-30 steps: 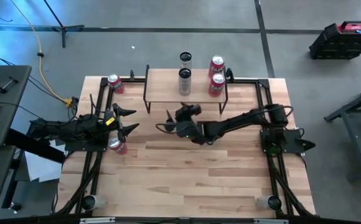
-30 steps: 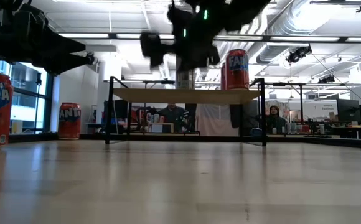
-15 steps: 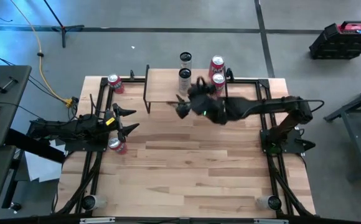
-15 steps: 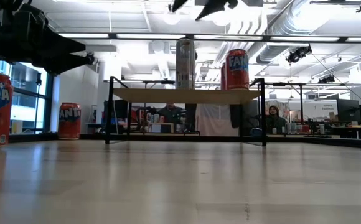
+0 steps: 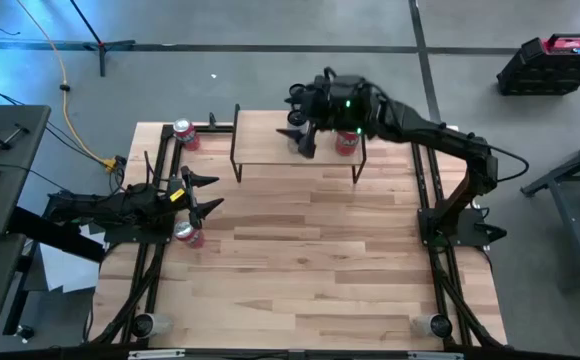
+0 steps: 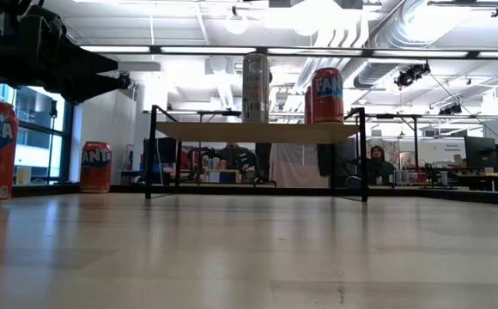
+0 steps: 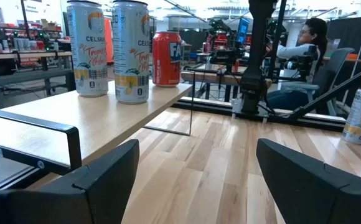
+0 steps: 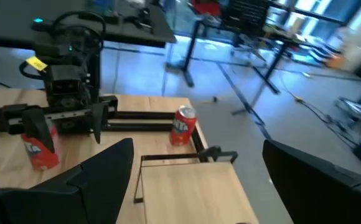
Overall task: Place canned beverage on shelf
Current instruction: Adjust the bottom white soda can on the shelf
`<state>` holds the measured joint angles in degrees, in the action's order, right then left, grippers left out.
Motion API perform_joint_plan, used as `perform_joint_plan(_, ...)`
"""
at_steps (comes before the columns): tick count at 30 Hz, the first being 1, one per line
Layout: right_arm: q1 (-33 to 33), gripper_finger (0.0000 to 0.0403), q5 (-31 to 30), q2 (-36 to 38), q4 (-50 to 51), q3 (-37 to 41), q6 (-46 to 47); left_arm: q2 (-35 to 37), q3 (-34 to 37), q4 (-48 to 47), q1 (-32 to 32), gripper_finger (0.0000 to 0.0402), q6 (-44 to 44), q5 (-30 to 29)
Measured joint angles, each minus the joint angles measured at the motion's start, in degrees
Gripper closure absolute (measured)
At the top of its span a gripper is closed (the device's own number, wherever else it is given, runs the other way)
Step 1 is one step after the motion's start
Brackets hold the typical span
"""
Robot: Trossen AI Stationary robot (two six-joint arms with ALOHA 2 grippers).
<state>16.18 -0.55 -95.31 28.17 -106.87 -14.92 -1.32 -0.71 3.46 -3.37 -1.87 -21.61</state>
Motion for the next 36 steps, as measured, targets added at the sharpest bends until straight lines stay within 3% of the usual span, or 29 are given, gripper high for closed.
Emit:
perform_joint_plan(4, 3.7, 0.0068, 5.6, -0.8, 3.3, 0.0, -1.6, 0.0, 0.0, 0.0, 0.0, 0.0088, 0.0, 0.0)
perform_joint_plan(11, 5.2, 0.0086, 4.2, -1.0, 5.5, 5.9, -1.4, 0.0, 0.0, 0.0, 0.0, 0.0088, 0.0, 0.0)
perform_joint_plan(15, 4.4, 0.0086, -3.5, 0.4, 2.2, 9.3, -0.6, 0.0, 0.0, 0.0, 0.0, 0.0088, 0.0, 0.0)
perform_joint_plan(17, 4.3, 0.0086, -4.5, 1.2, 0.2, 10.8, -0.8, 0.0, 0.0, 0.0, 0.0, 0.0088, 0.0, 0.0)
perform_joint_plan(28, 7.3, 0.0086, 2.6, 7.4, -15.5, 24.6, -3.0, 0.0, 0.0, 0.0, 0.0, 0.0088, 0.0, 0.0)
perform_joint_plan(36, 11.1, 0.0086, 7.1, 7.6, -25.0, 31.0, -1.4, 0.0, 0.0, 0.0, 0.0, 0.0088, 0.0, 0.0)
